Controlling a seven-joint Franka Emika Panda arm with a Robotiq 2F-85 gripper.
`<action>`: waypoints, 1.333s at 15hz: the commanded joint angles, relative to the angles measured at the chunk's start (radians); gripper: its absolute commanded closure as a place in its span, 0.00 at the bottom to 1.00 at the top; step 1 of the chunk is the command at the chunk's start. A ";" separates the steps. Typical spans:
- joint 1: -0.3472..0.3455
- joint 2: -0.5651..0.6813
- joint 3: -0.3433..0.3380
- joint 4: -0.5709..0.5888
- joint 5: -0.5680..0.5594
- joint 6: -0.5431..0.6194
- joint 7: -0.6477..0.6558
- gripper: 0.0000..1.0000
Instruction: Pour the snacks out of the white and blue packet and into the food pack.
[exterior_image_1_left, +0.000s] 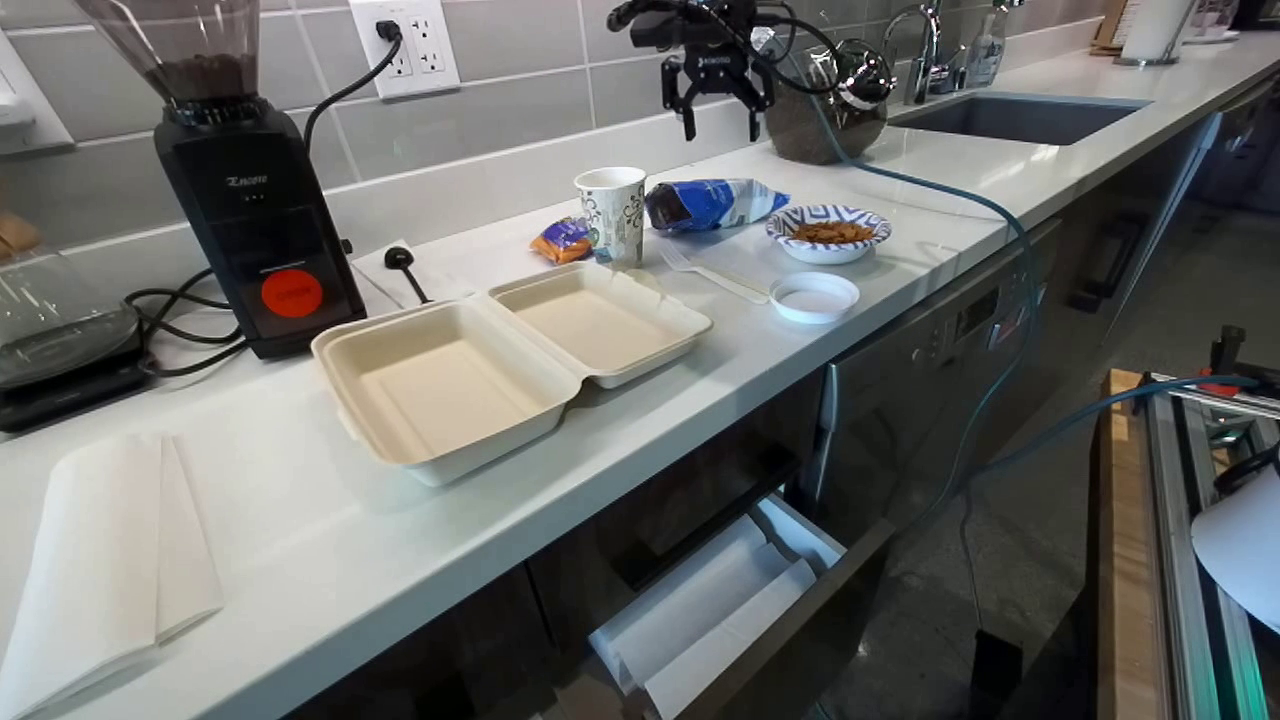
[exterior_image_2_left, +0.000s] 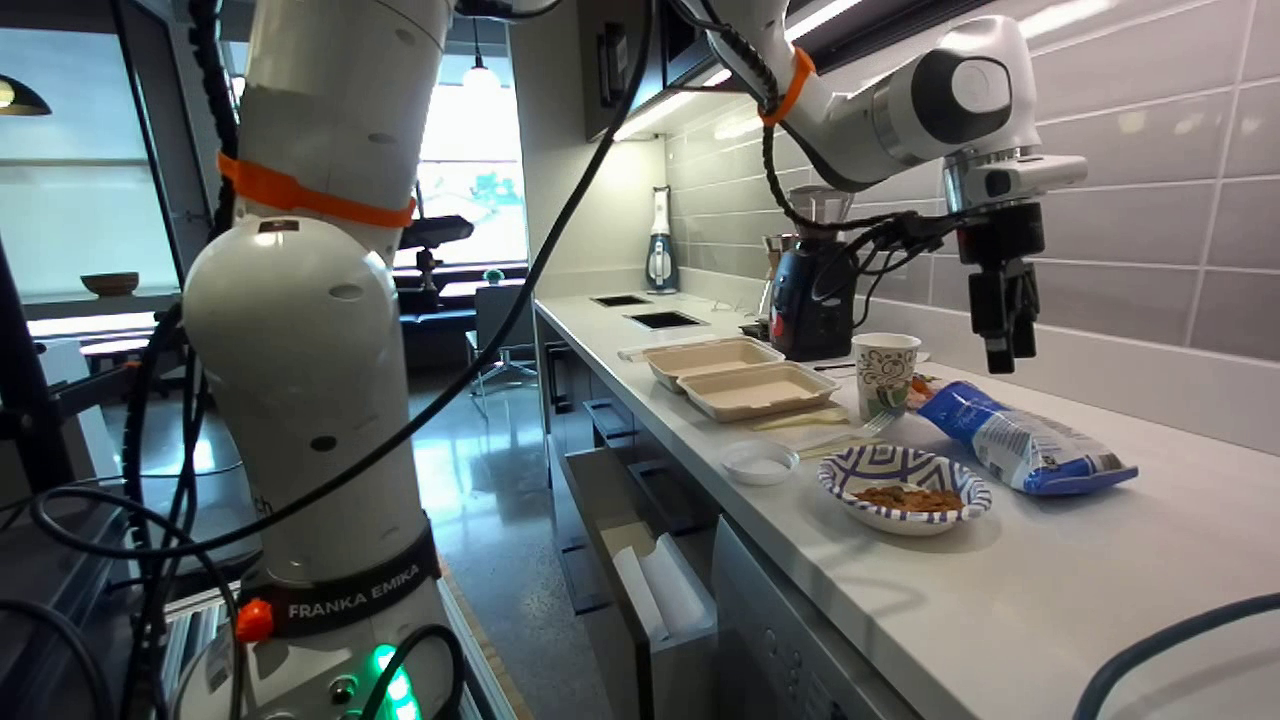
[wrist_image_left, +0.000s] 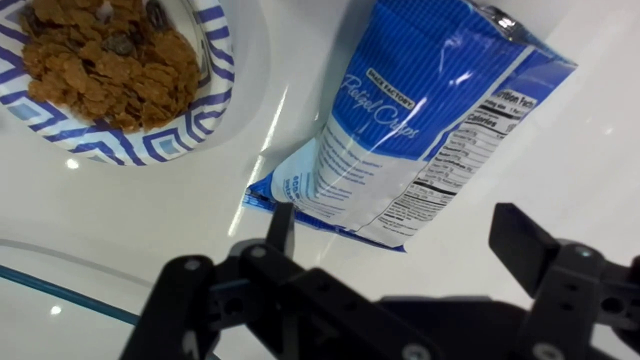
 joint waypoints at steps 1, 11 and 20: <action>0.000 0.064 -0.009 0.061 0.021 -0.045 0.043 0.00; -0.005 0.130 -0.004 0.079 0.111 -0.044 0.120 0.00; 0.000 0.156 0.002 0.081 0.186 -0.015 0.152 0.17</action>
